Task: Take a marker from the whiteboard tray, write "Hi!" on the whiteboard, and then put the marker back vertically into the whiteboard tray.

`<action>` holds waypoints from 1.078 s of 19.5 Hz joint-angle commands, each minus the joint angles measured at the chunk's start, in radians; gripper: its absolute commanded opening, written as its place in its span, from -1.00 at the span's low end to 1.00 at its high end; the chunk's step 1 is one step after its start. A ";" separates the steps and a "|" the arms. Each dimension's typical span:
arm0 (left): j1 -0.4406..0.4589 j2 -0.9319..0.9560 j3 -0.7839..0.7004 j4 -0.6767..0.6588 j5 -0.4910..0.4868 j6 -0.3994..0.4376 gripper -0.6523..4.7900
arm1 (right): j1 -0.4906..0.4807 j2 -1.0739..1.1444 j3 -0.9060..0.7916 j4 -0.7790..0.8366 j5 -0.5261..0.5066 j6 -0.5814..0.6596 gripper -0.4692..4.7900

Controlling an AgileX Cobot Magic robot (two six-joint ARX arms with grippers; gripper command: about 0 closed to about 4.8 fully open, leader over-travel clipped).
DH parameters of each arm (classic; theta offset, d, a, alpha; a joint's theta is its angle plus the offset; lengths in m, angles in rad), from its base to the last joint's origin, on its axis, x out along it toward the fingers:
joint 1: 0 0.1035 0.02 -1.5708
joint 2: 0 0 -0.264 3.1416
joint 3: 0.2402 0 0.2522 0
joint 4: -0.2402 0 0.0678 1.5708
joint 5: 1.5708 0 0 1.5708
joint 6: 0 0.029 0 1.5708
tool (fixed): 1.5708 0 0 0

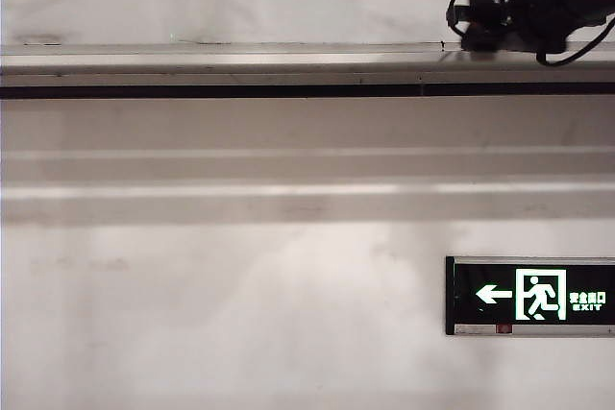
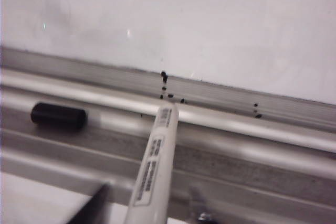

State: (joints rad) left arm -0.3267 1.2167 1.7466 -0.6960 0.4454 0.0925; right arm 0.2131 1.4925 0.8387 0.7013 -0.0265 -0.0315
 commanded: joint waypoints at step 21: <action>-0.001 -0.003 0.003 0.009 0.008 -0.003 -0.78 | 0.001 0.004 0.005 0.014 0.050 -0.004 -0.41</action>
State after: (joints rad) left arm -0.3267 1.2167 1.7466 -0.6960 0.4454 0.0895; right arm 0.2131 1.4994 0.8394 0.6987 0.0170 -0.0349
